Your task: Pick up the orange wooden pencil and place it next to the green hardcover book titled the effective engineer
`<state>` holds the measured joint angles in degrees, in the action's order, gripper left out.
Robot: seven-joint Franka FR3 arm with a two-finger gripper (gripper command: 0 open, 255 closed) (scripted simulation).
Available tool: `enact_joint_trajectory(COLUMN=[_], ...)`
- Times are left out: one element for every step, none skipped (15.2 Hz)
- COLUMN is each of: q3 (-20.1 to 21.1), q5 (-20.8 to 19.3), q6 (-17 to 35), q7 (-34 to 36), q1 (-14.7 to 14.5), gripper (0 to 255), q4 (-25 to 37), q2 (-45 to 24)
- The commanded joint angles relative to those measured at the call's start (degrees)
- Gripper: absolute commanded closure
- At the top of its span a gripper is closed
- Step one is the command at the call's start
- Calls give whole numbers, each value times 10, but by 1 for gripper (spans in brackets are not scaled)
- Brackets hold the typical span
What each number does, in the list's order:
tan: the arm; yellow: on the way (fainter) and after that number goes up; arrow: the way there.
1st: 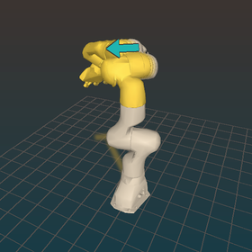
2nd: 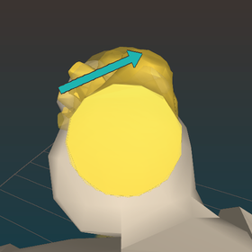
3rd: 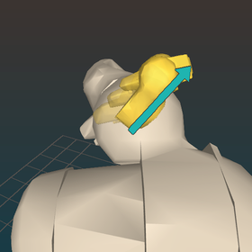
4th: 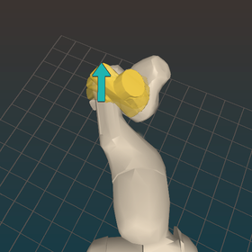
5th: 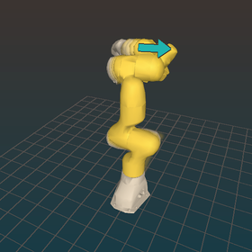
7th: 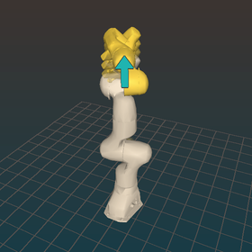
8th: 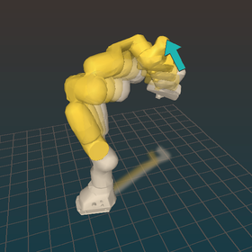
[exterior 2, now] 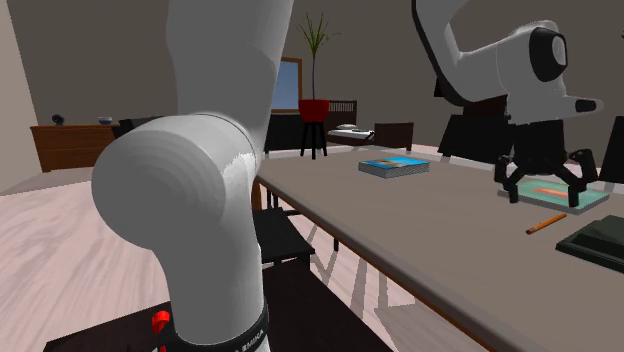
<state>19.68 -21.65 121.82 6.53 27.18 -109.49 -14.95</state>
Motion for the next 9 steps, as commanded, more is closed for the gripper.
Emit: enact_joint_trajectory(q3=[5, 7, 7, 7, 7, 7, 7, 7, 7], q5=[11, 15, 15, 15, 15, 15, 15, 15, 15], q6=[-30, -43, -43, -43, -43, -43, -43, -43, -43], q7=[-7, -10, -10, -10, -10, -10, -10, -10, -10], q1=[-2, -3, -3, -3, -3, -3, -3, -3, -3], gripper=[0, 0, 0, 0, 0, 0, 0, 0, 0], q4=[18, 26, 26, 26, 26, 26, 26, 26, 26], q2=[13, 19, 19, 19, 19, 19, 19, 19, 19])
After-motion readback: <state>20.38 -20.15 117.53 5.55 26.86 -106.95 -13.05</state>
